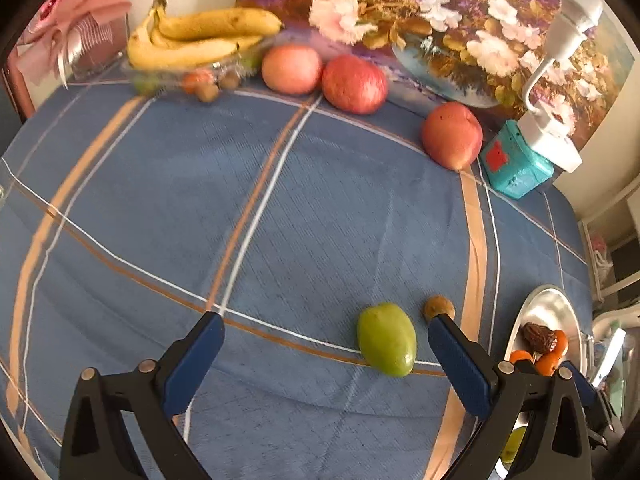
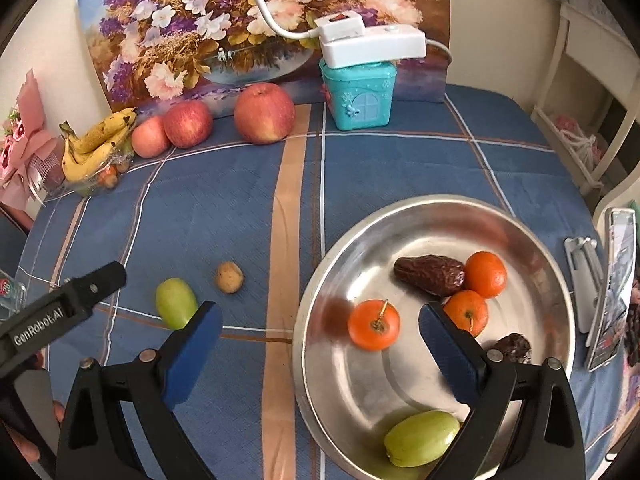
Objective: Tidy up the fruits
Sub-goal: 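Move both open tools back toward the green pear and small brown fruit, then grasp the green pear with the left tool while the right tool grasps the small brown fruit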
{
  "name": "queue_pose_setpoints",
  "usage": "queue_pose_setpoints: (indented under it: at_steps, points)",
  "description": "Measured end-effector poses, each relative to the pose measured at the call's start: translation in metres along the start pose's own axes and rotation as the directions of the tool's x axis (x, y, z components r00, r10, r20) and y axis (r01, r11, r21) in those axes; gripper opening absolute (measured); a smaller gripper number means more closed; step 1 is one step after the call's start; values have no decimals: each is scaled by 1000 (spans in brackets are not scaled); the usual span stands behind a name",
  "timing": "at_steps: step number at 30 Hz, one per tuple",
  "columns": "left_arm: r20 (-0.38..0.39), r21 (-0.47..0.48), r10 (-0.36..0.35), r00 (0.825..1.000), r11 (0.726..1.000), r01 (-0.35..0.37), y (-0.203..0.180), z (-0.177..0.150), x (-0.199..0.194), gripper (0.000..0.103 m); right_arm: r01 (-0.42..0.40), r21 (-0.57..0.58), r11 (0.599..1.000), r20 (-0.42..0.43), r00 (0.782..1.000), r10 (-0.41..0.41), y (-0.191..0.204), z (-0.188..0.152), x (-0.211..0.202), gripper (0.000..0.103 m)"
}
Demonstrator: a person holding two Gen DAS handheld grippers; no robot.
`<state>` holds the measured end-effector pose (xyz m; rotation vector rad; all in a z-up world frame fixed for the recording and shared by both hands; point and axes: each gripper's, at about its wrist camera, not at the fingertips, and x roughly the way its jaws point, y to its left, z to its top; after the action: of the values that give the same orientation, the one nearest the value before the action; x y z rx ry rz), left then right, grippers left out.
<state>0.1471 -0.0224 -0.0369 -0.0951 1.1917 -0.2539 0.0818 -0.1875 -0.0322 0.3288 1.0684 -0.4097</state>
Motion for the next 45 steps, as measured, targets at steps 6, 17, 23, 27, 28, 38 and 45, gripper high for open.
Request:
queue_pose_setpoints:
  at_steps: [6,17,23,27,28,38,45]
  points:
    - [-21,-34,-9,1000,999,8,-1,-1,9,103,12,-11,1000,-11,1000,-12,4,1,8,99]
    - [9,-135,8,1000,991,-6,14,17,7,103,-44,-5,999,5,999,44,11,12,15,99]
    - [15,-153,-5,1000,988,7,15,27,7,103,-61,-42,997,30,998,62,21,22,15,99]
    - [24,-147,-5,1000,989,8,12,35,7,103,-59,-72,996,46,997,62,32,30,16,99]
    - [28,-150,-7,1000,989,11,12,37,7,103,-60,-75,995,47,997,64,34,31,18,99]
    - [-44,-214,-87,995,974,76,19,33,23,102,-71,-95,993,37,996,75,46,41,34,95]
    - [-125,-200,-151,981,972,124,4,22,36,90,-115,-87,990,-25,993,113,48,35,53,67]
